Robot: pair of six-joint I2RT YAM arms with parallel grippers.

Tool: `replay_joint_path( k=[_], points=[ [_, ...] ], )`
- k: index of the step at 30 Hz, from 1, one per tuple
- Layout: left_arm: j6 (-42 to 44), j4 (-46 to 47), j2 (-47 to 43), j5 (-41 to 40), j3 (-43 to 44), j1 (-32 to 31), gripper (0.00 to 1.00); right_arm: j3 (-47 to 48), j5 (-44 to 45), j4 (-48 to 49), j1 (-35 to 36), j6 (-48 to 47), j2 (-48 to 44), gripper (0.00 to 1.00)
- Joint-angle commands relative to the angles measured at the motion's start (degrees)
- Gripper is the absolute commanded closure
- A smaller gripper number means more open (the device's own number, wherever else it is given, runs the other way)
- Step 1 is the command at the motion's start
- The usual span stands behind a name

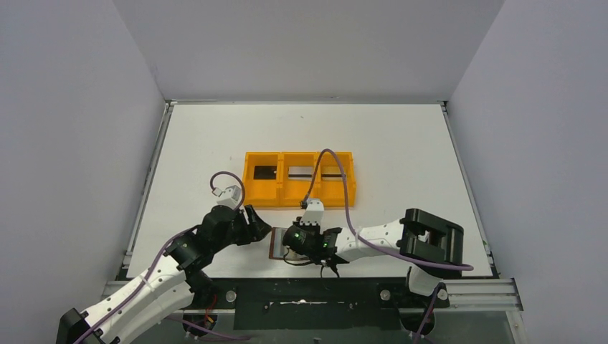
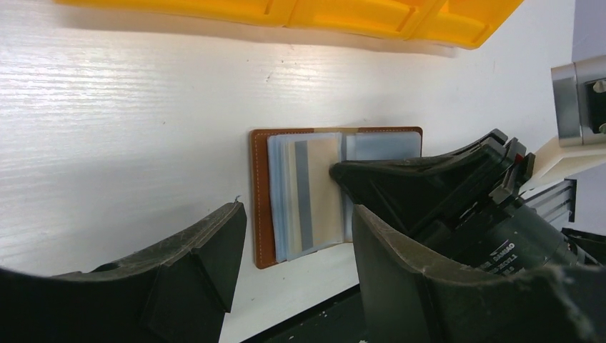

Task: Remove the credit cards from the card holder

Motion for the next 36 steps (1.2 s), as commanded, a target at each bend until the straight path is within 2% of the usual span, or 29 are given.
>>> replay_joint_path(
  k=[1, 7, 11, 14, 19, 21, 24, 25, 36],
  points=[
    [0.81, 3.14, 0.30, 1.29, 2.60, -0.14, 0.45, -6.26, -4.95, 11.86, -1.46, -2.35, -5.19, 1.00],
    [0.39, 3.68, -0.45, 1.82, 2.01, -0.10, 0.45, -13.32, -11.82, 24.00, -4.71, -2.91, -8.80, 1.00],
    [0.37, 4.08, 0.22, 2.62, 1.79, -0.10, 0.44, -16.06, -14.11, 28.65, -5.89, -1.66, -8.44, 1.00],
    [0.37, 4.10, 0.40, 2.64, 1.79, -0.10, 0.45, -15.46, -14.17, 28.16, -5.91, -2.33, -8.69, 1.00],
    [0.19, 3.57, -0.81, 1.45, 1.87, -0.11, 0.45, -10.56, -10.14, 18.94, -4.67, -4.49, -8.75, 1.00],
    [0.11, 2.42, -1.52, 0.51, 2.16, -0.10, 0.45, -7.18, -7.30, 12.98, -3.73, -4.62, -7.99, 0.87],
    [0.02, 1.05, -2.69, -0.79, 2.57, -0.10, 0.45, -1.76, -2.86, 4.16, -1.69, -4.39, -5.56, 0.60],
    [-0.05, 0.56, -2.97, -1.10, 2.66, -0.14, 0.45, 0.03, -1.24, 1.74, -1.06, -4.18, -4.52, 0.58],
    [-0.73, -2.81, -6.53, -3.98, 3.54, -0.05, 0.45, 11.23, 5.17, -12.84, 2.98, -1.21, 4.02, 0.56]
  ],
)
